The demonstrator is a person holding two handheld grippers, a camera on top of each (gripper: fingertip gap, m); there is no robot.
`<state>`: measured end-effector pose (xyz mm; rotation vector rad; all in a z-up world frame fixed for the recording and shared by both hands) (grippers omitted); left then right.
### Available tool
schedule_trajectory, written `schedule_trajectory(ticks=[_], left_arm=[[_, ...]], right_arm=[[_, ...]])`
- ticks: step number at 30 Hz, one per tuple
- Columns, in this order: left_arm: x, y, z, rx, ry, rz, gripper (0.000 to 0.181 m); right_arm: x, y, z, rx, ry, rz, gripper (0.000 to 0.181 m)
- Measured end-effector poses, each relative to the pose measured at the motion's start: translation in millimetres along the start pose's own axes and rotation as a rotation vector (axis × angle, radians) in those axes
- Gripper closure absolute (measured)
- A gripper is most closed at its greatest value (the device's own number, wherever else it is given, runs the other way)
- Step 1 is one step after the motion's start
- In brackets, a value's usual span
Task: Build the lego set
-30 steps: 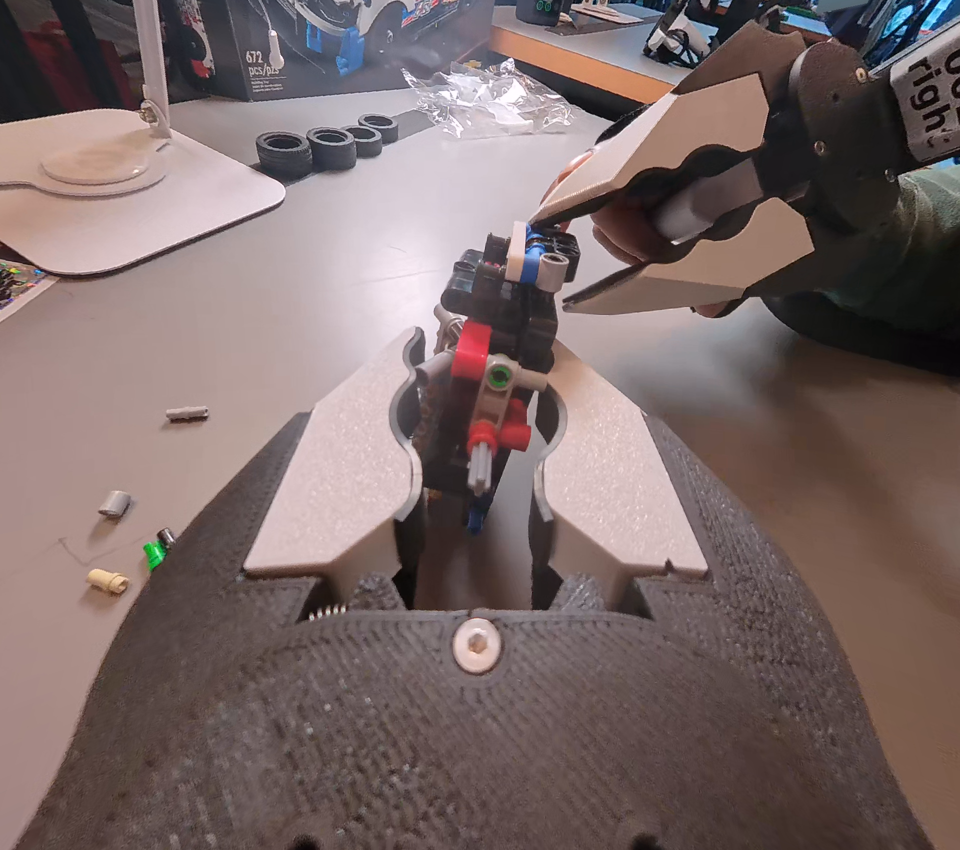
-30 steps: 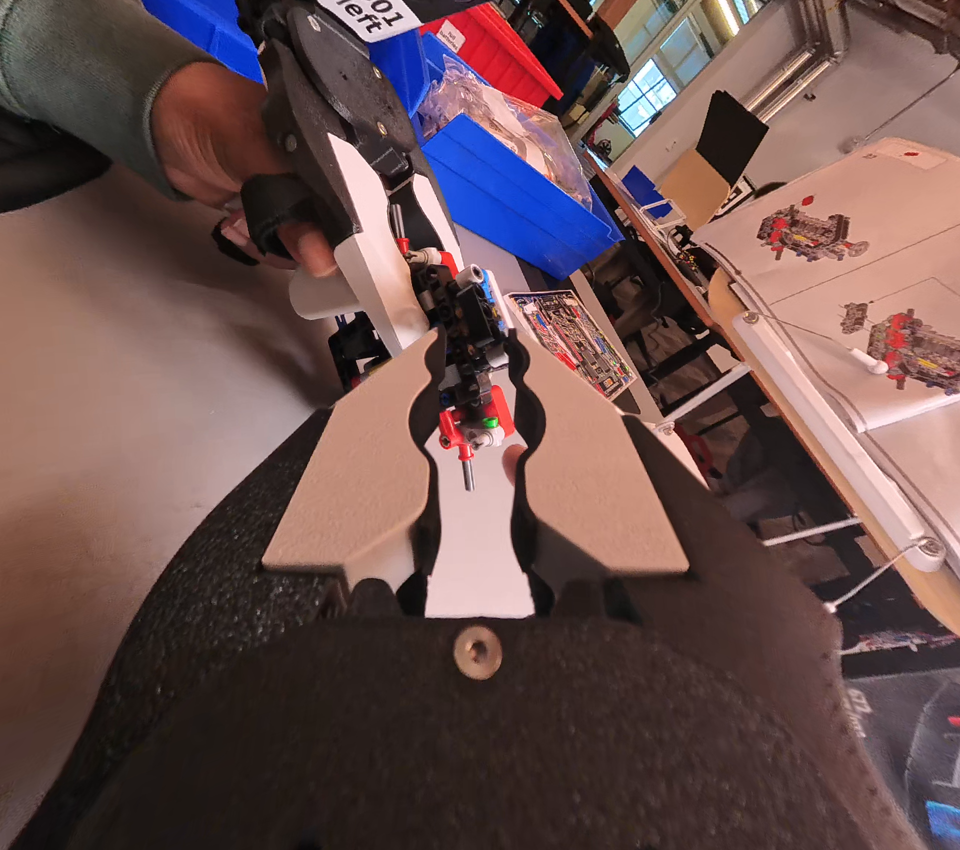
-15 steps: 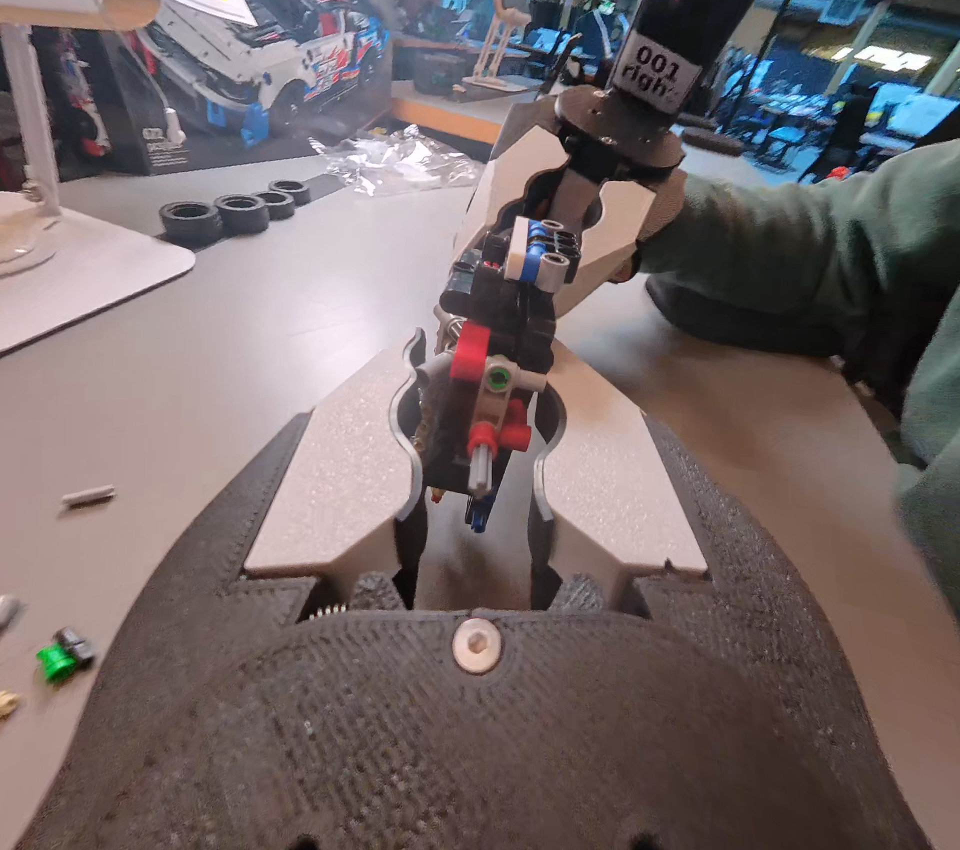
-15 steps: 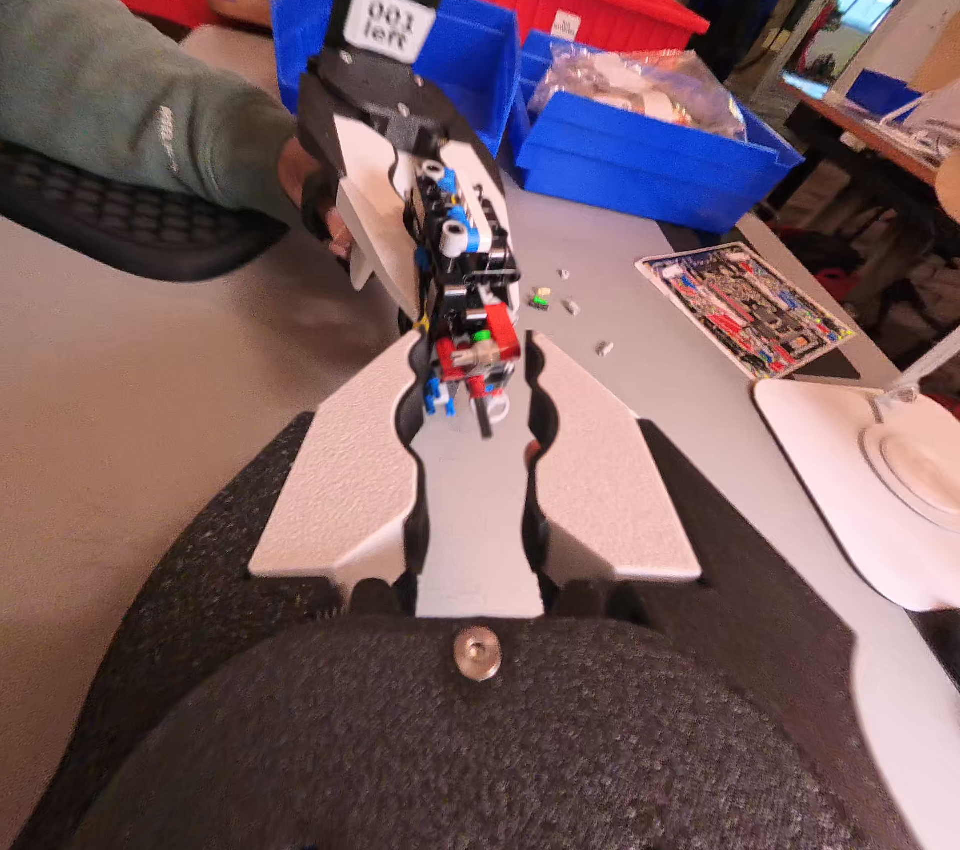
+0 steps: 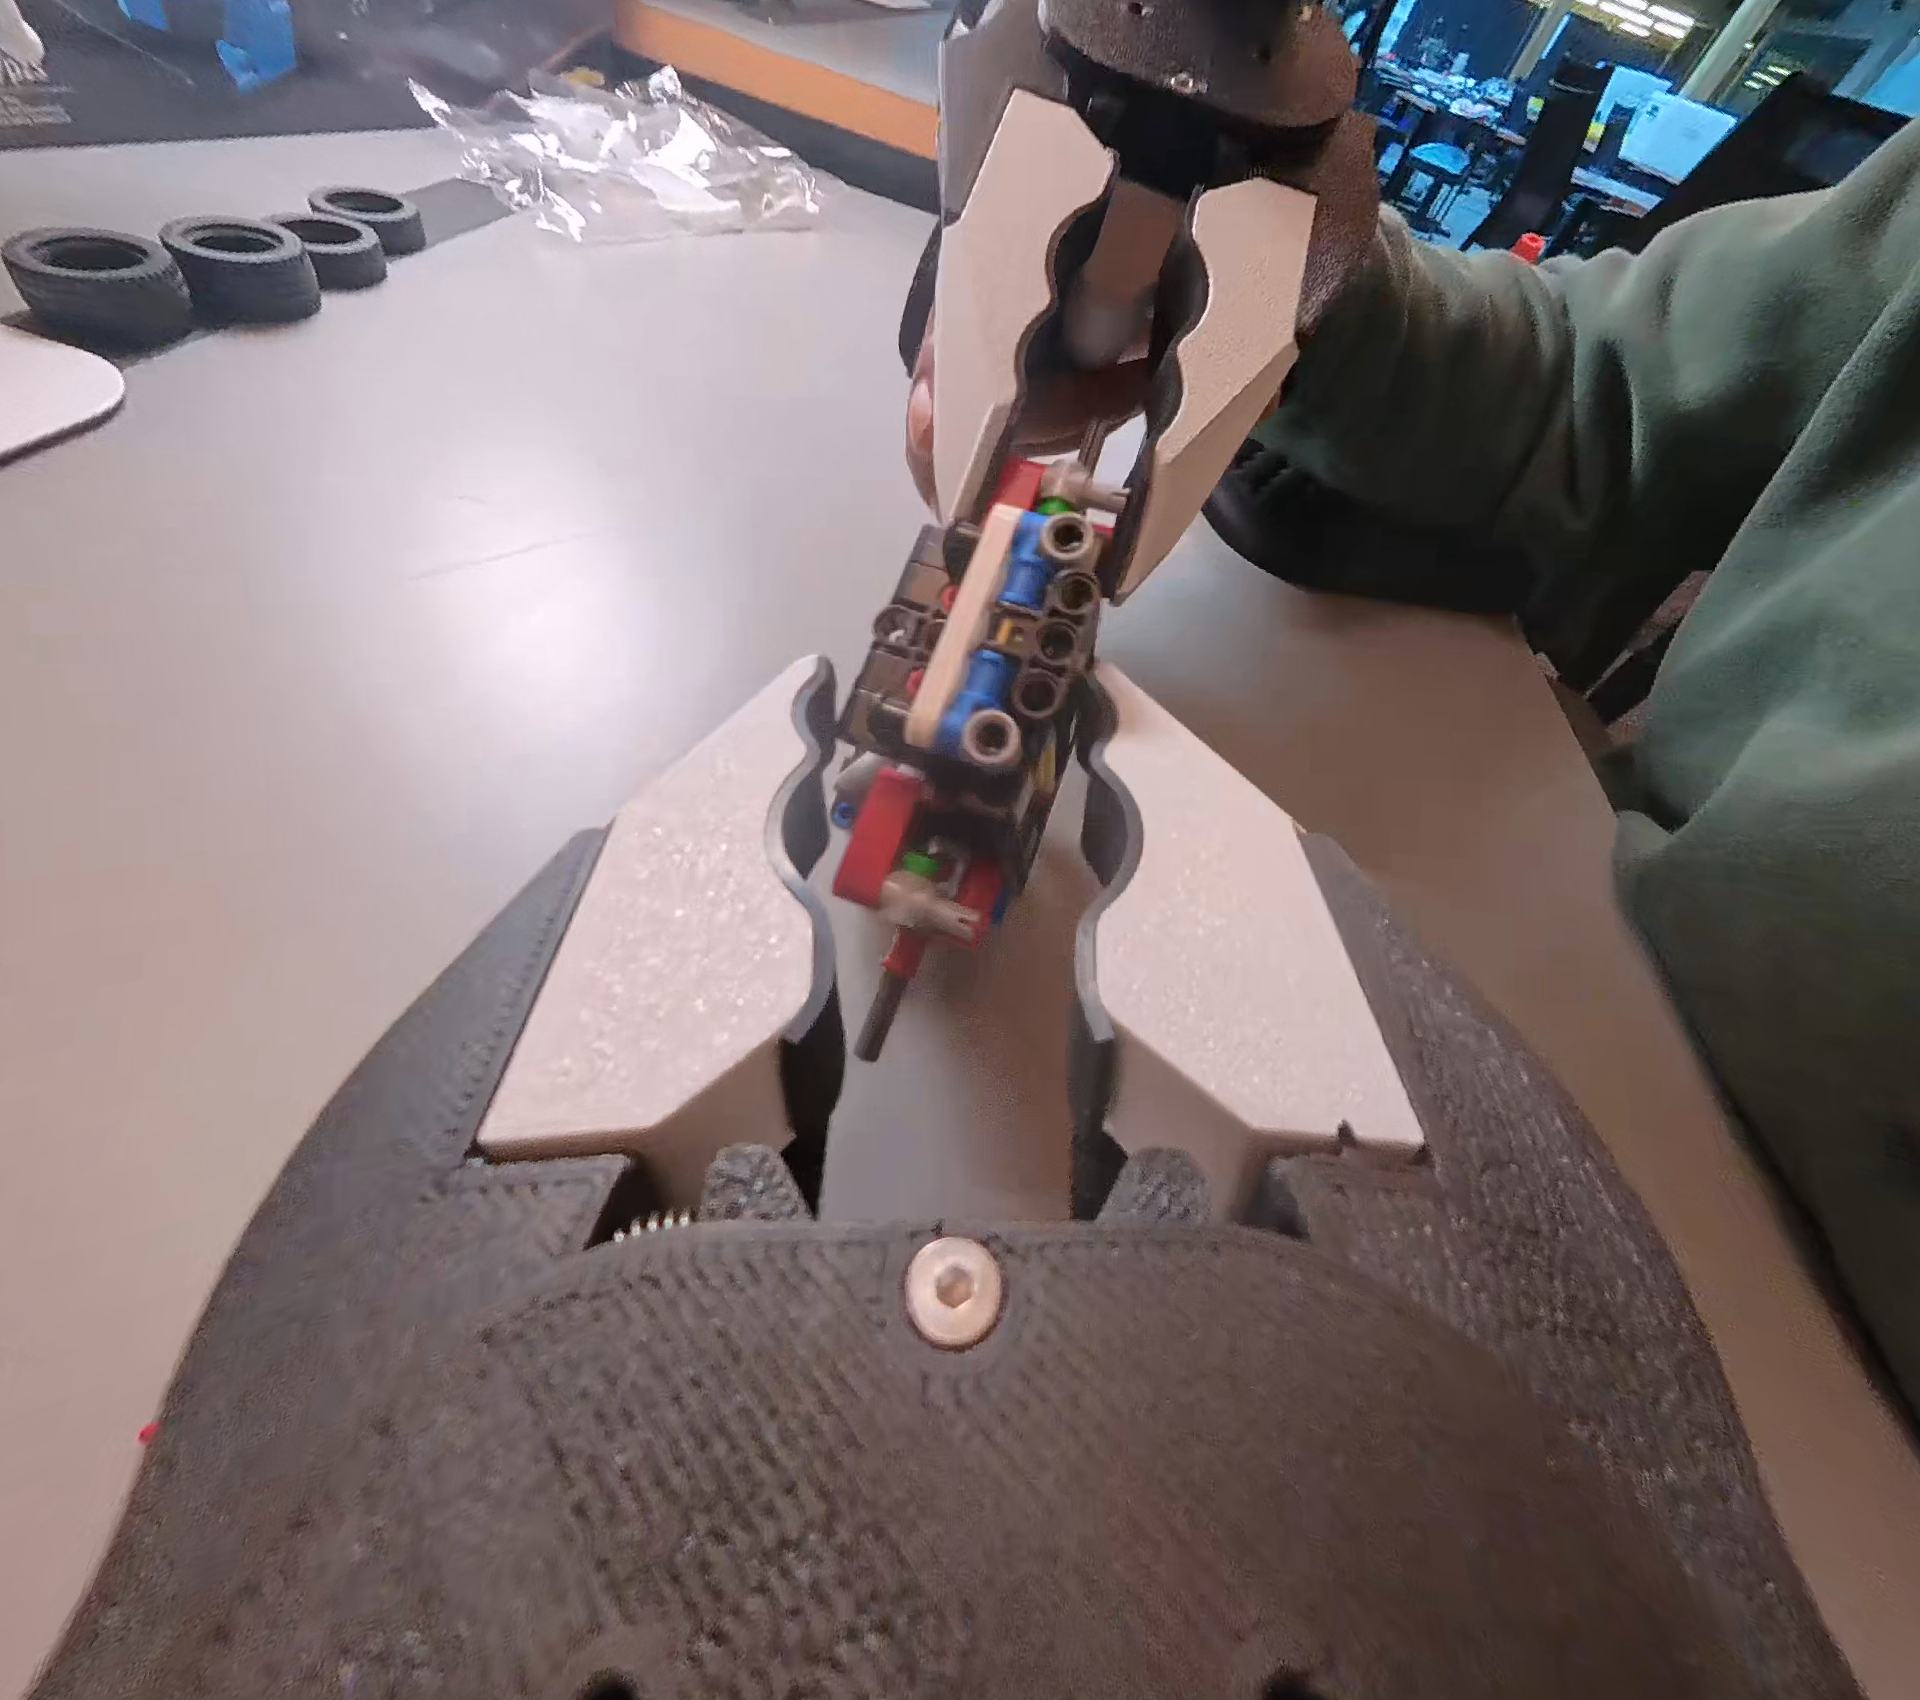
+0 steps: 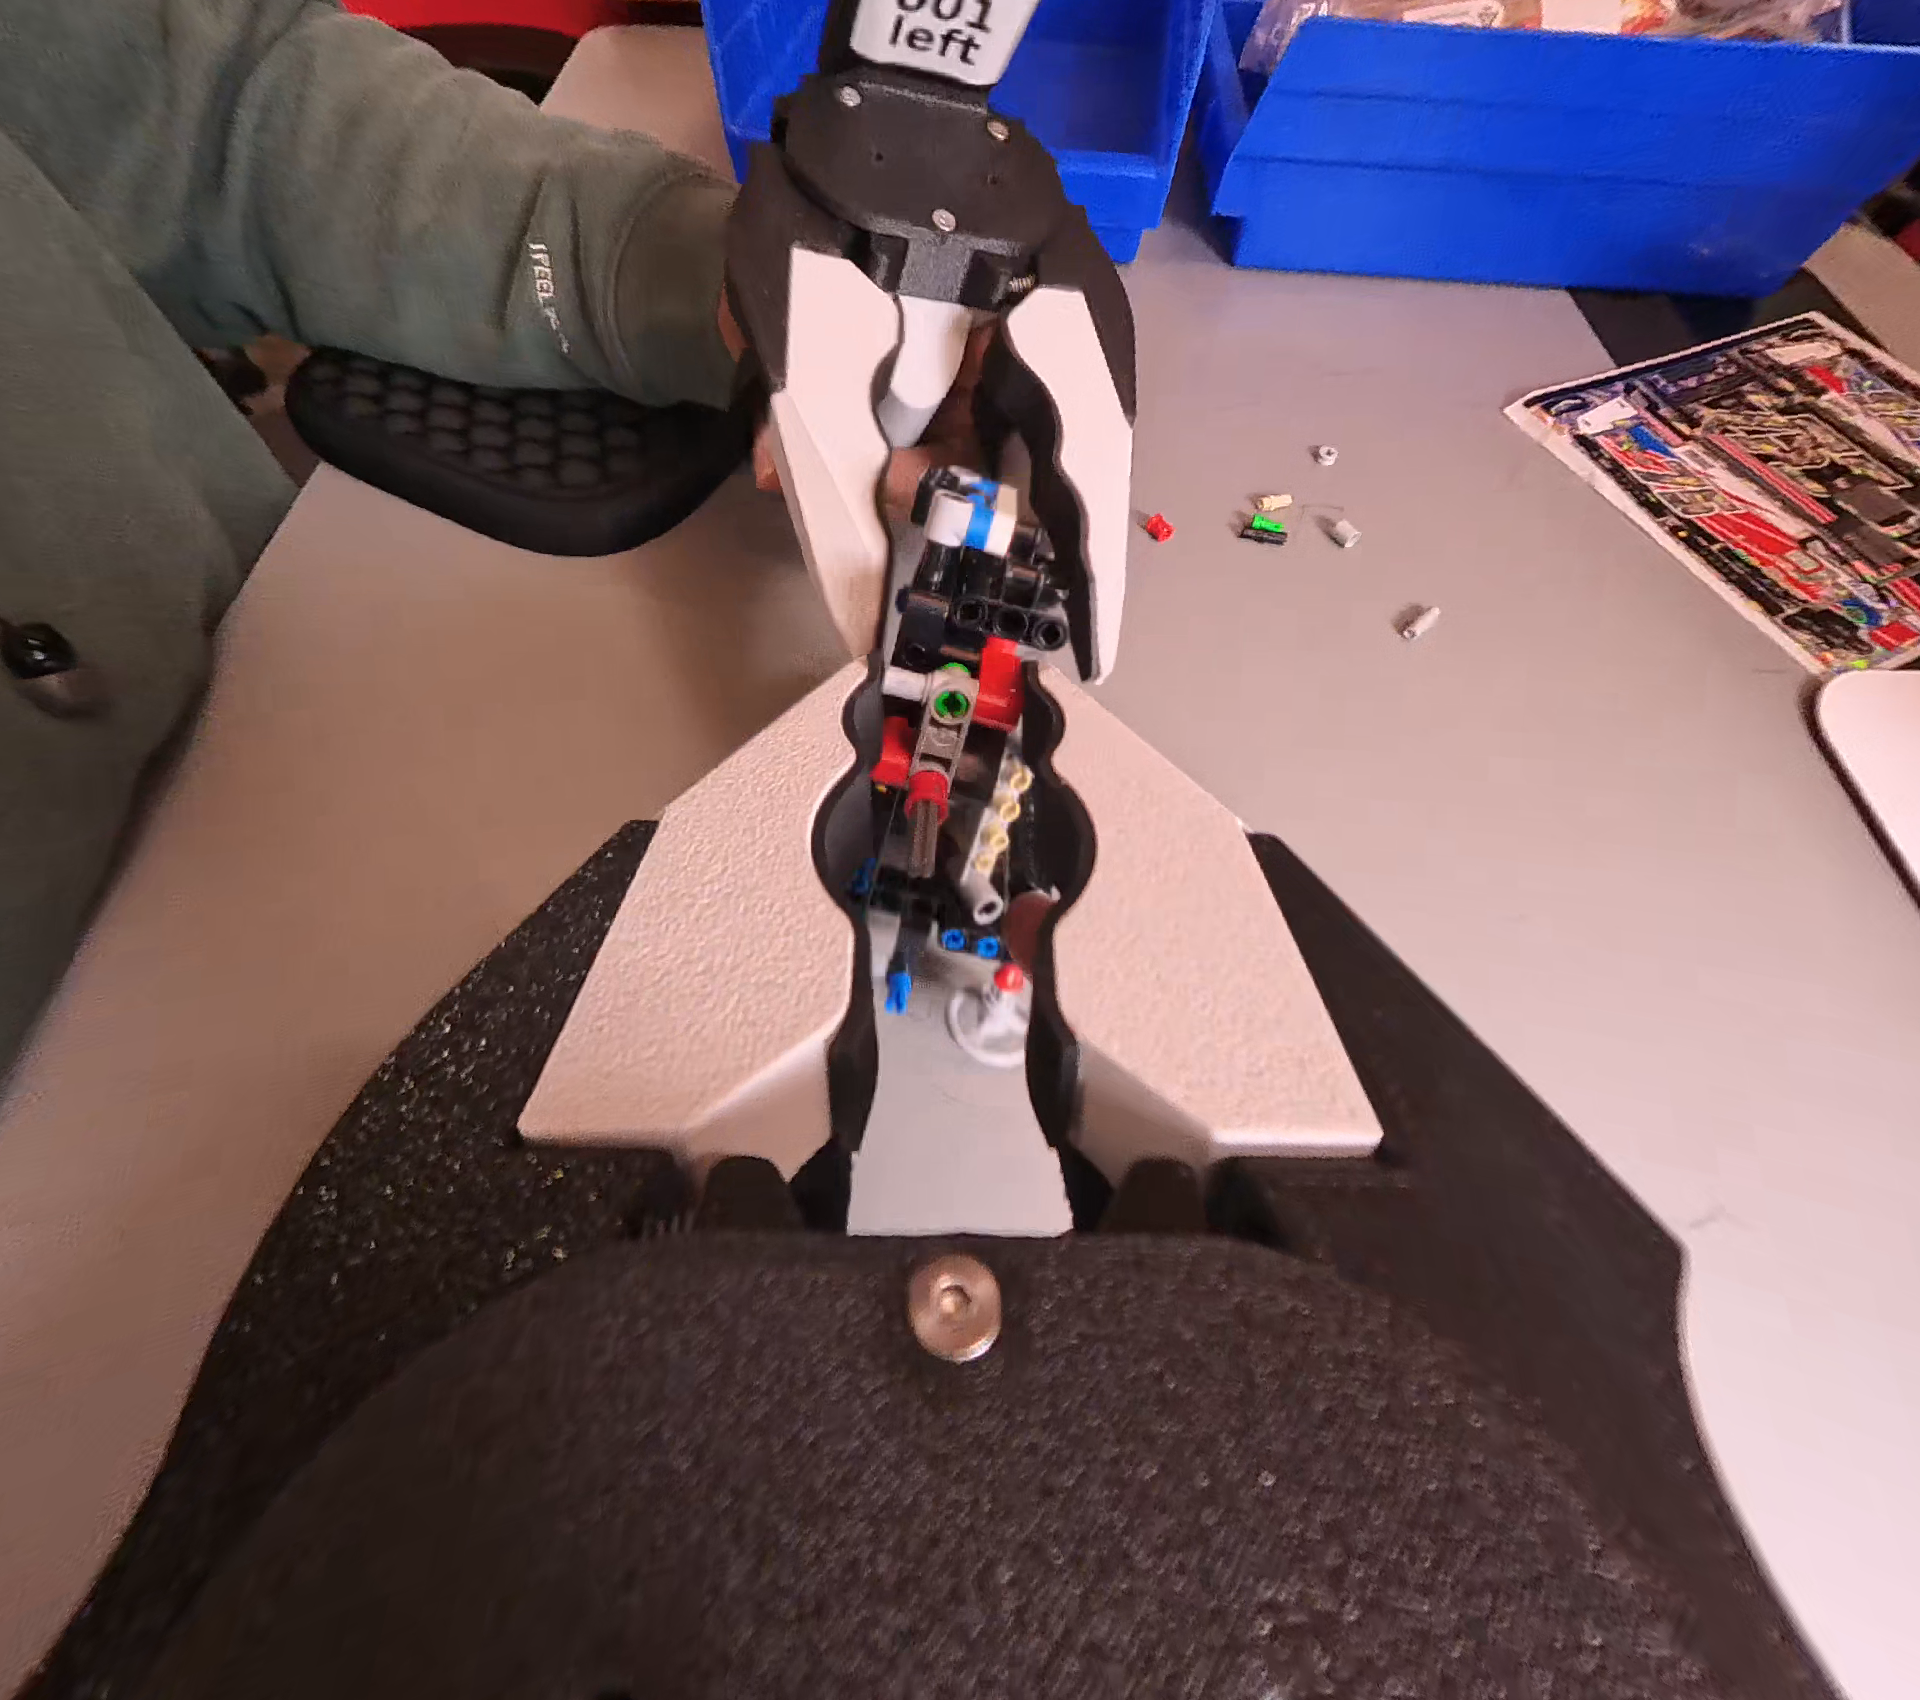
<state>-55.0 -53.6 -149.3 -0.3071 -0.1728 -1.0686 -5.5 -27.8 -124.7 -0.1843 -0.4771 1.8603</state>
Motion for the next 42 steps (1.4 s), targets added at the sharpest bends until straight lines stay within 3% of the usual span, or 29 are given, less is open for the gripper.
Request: schedule_trajectory(ticks=[4,8,12,17,20,22,28,33,36,42], left_arm=[[-3,1,-8,-0.035,-0.009,-0.005,0.138],[-3,3,-12,-0.057,-0.022,-0.007,0.138],[-7,3,-16,-0.065,-0.055,0.001,0.138],[-8,5,-16,-0.055,-0.072,-0.003,0.138],[-5,9,-16,-0.058,-0.069,-0.008,0.138],[-5,10,-16,-0.057,-0.066,-0.003,0.138],[0,12,-15,-0.087,-0.02,0.005,0.134],[2,-4,3,-0.089,0.107,0.09,0.128],[9,-13,15,-0.099,0.258,0.179,0.141],[5,-3,8,-0.267,0.471,0.374,0.158]], right_arm=[[-1,2,-2,0.001,-0.028,-0.047,0.154],[6,-16,-5,0.013,-0.077,-0.159,0.146],[-13,-33,-28,-0.052,-0.112,-0.153,0.157],[-14,-23,-55,-0.053,-0.115,-0.279,0.153],[-19,-11,-53,-0.038,-0.092,-0.256,0.157],[-16,-7,-55,-0.057,-0.109,-0.279,0.17],[-23,-8,-56,-0.025,-0.05,-0.216,0.175],[-19,-12,-59,0.014,0.068,-0.168,0.175],[-16,-12,-59,0.014,0.11,-0.163,0.175],[-11,-9,-57,0.004,0.216,-0.166,0.175]])
Point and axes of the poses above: each gripper's, where its closed fingertips meet, y out along the fingers, z out of its top, x = y × z across the jaws, the point moved 3 cm from there along -y, back along the fingers, and after that the axes turned 12 degrees about -z, right-handed, at the moved point
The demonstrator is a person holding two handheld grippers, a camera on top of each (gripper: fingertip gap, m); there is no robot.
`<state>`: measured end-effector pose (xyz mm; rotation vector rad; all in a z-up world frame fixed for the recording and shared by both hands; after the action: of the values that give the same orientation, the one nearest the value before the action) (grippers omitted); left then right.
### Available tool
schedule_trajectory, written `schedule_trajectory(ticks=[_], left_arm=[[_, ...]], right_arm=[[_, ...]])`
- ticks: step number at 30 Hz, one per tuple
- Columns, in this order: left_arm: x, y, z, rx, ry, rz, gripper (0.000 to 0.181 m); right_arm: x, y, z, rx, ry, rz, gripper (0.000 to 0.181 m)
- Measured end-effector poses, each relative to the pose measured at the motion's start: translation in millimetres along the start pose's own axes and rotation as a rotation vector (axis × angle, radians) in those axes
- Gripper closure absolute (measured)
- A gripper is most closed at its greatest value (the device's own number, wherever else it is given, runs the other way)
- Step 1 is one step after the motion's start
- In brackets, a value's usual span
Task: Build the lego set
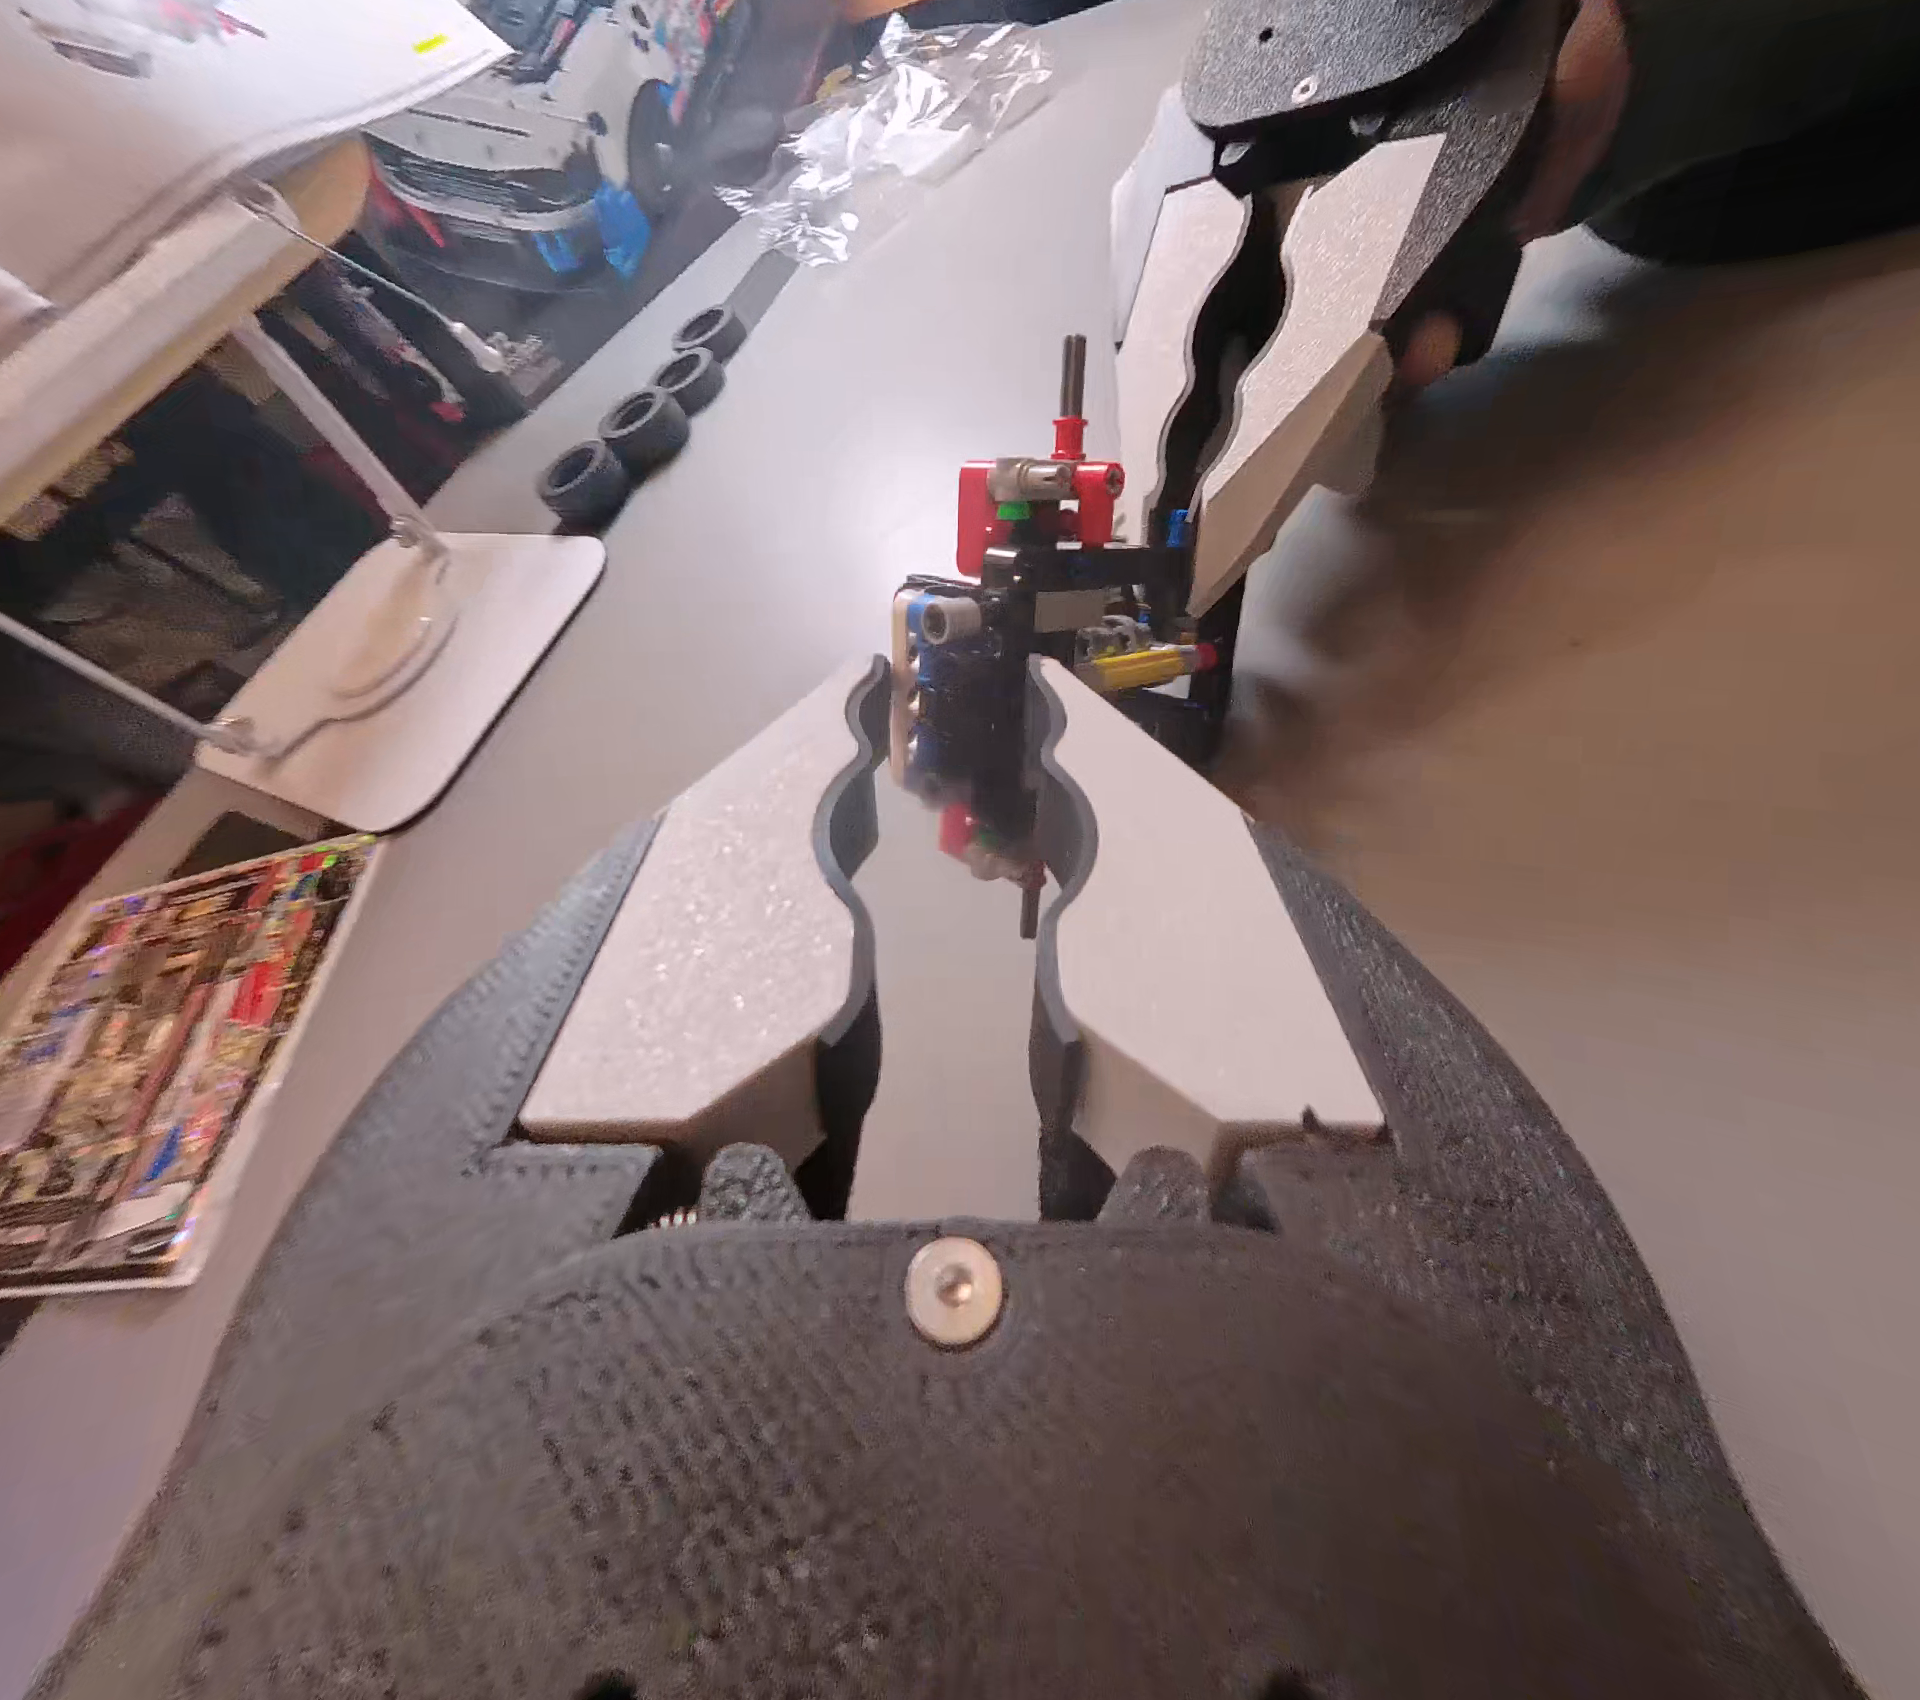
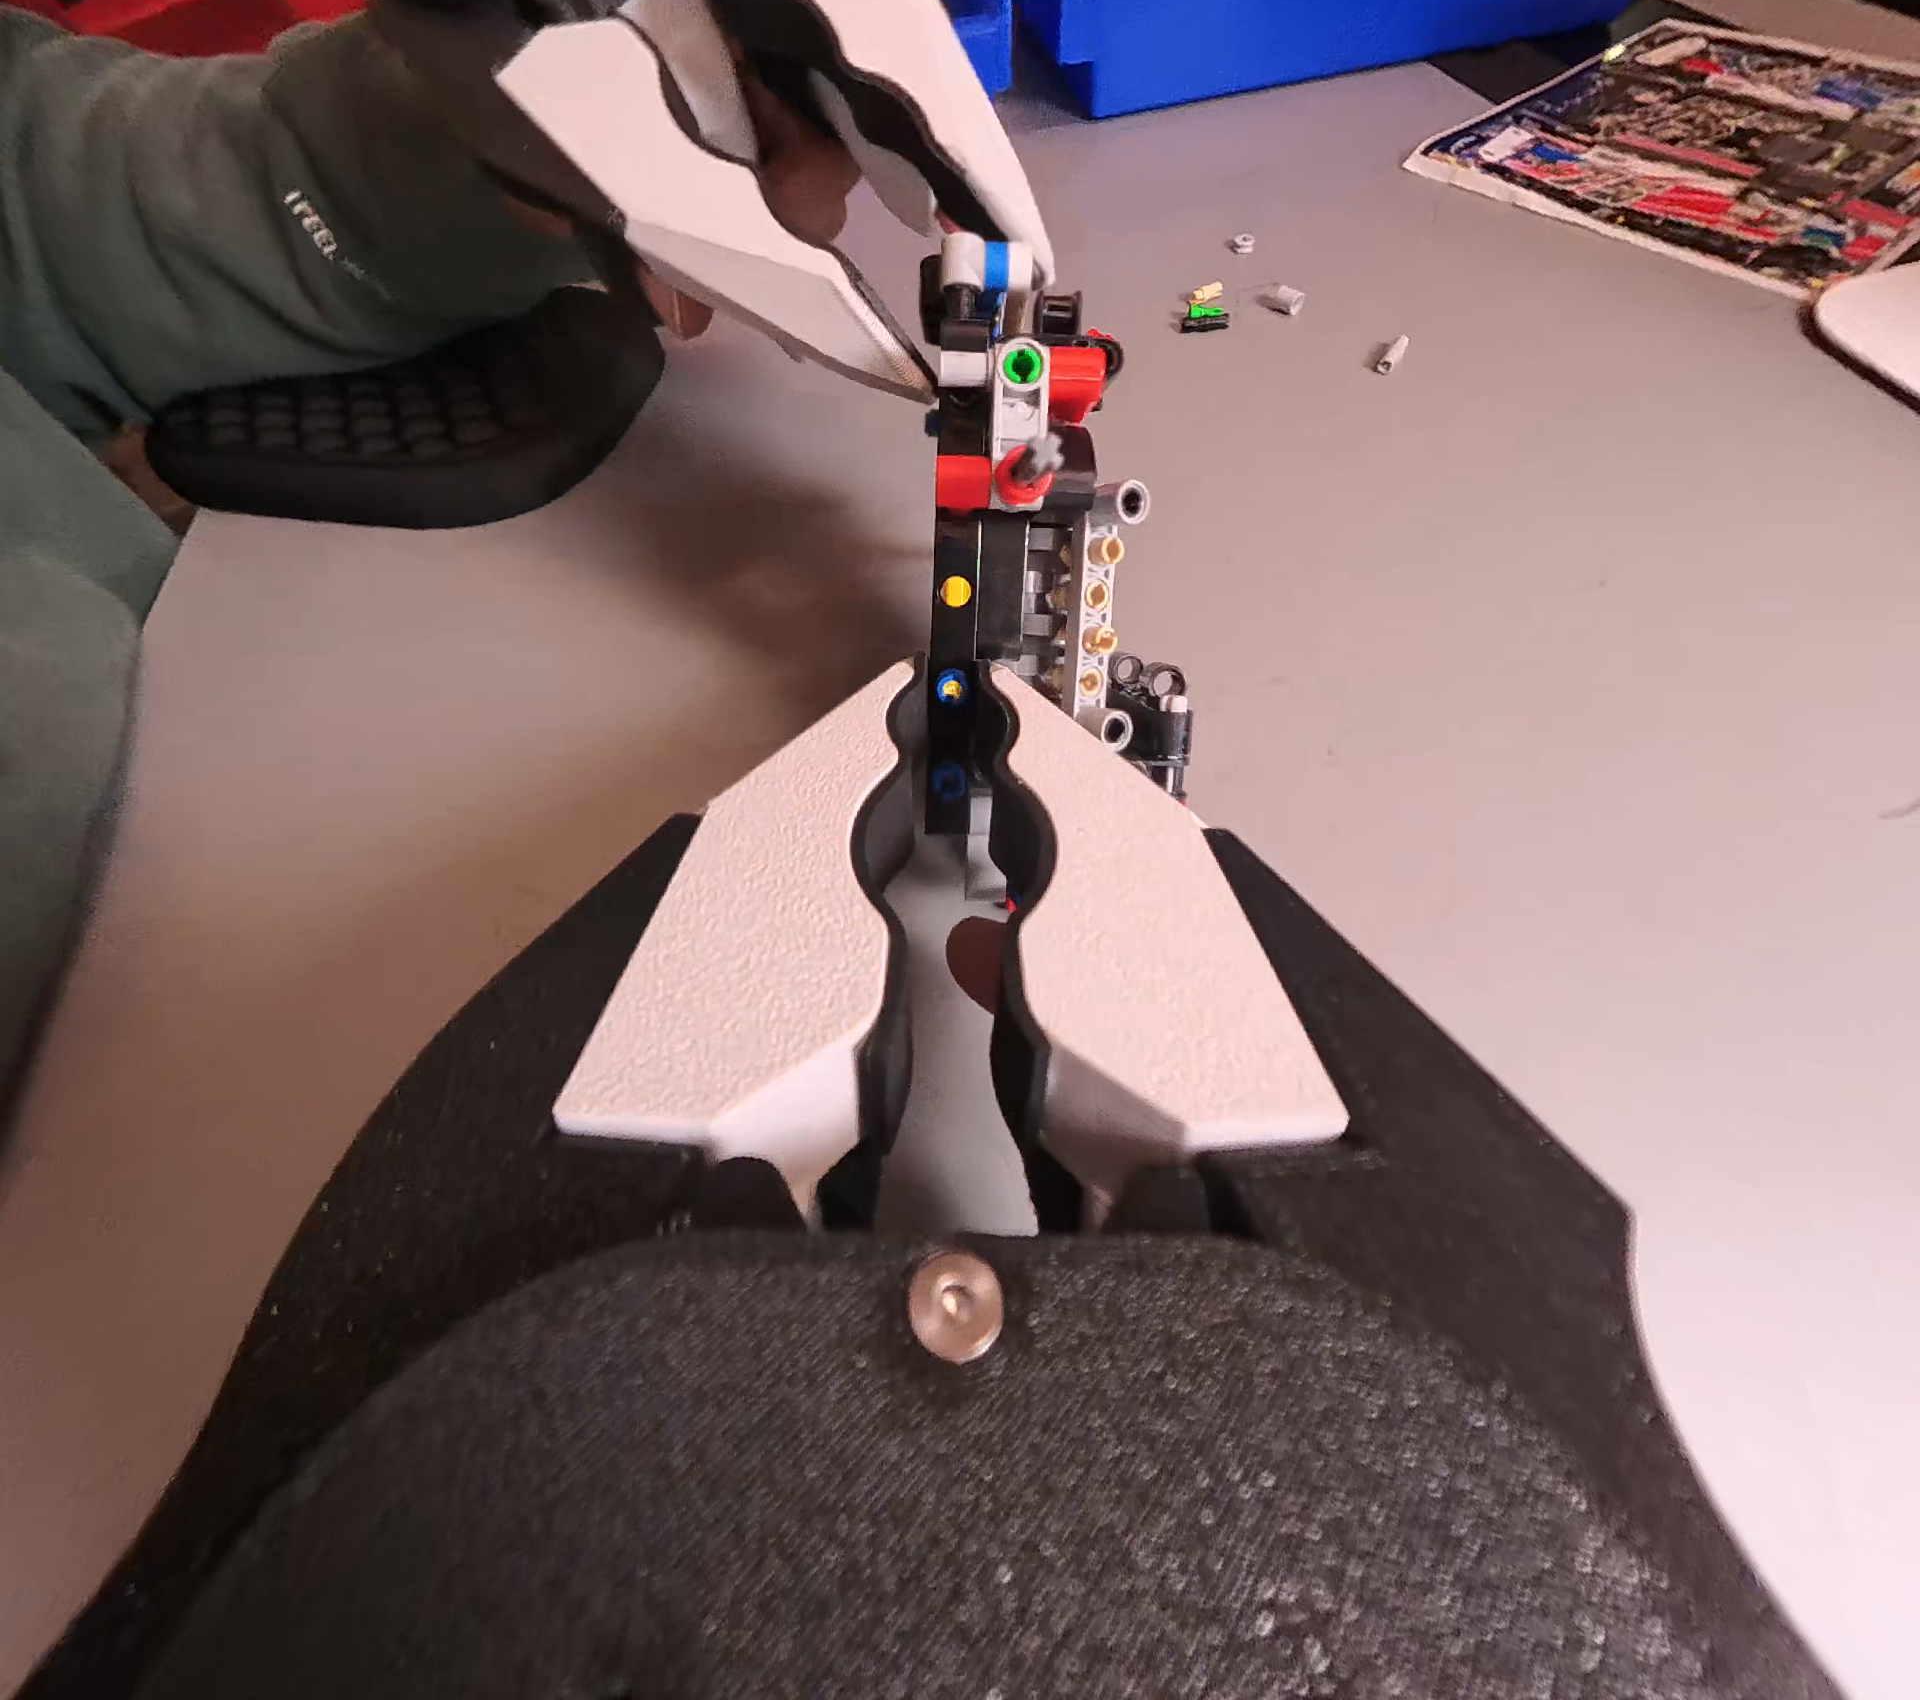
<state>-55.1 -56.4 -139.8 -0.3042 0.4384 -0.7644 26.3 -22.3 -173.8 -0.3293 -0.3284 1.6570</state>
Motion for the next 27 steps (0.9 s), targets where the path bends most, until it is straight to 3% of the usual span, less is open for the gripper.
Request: schedule_trajectory(ticks=[8,12,27], left_arm=[[-6,2,7,-0.021,0.071,0.098,0.145],[-7,4,6,-0.05,0.053,0.102,0.151],[-6,-1,4,-0.047,-0.03,0.009,0.155]], right_arm=[[-1,2,7,-0.041,0.145,0.004,0.176],[0,3,10,-0.05,0.211,-0.002,0.176],[-6,3,11,-0.057,0.214,0.014,0.175]])
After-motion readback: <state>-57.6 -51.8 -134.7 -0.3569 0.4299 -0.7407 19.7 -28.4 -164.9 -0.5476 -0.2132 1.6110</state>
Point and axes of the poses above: each gripper's, where its closed fingertips meet, y out along the fingers, z out of its top, x = y × z across the jaws, the point moved 3 cm from there along -y, back along the fingers, and after that the axes turned 12 degrees about -z, right-handed, at the moved point
